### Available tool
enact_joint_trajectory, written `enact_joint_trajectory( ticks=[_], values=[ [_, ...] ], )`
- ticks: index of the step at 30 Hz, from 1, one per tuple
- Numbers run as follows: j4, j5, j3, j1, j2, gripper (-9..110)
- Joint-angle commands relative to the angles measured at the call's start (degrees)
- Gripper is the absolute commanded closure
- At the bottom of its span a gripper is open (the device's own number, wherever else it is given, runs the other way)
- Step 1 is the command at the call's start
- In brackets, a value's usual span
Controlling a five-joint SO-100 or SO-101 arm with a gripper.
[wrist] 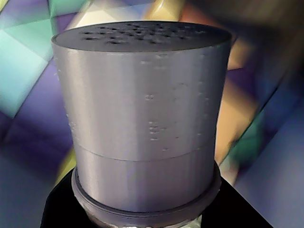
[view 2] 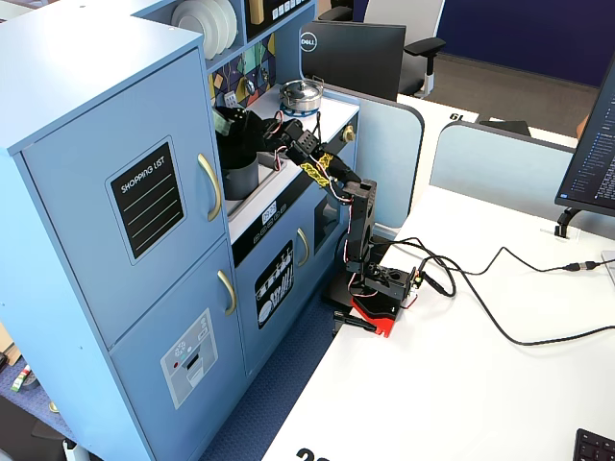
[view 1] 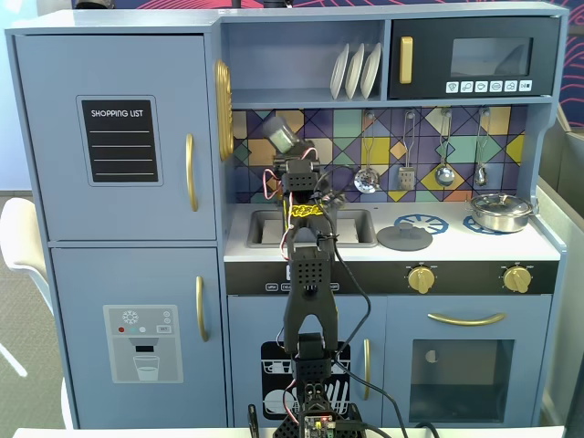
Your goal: Put salt in the gray recipient
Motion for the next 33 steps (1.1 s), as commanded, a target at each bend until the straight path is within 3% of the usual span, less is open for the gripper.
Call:
enact_joint_trajectory(
  ticks=[1, 5, 12, 15, 21, 25, 33],
  values=[
    [-6.68, 2.02, -6.15, -1.58, 0.70, 101],
    [-4.57, 2.72, -7.21, -1.67, -0.09, 101],
    [14.59, 1.58, -4.66, 0.44, 0.44, 101],
    [11.43, 1.32, -2.02, 0.09, 1.32, 101],
    [-7.82, -0.70, -3.52, -2.11, 0.79, 101],
    [-8.09, -1.05, -11.16, -2.55, -3.08, 101],
    [11.78, 0.26, -7.38, 0.00, -1.93, 101]
  ],
)
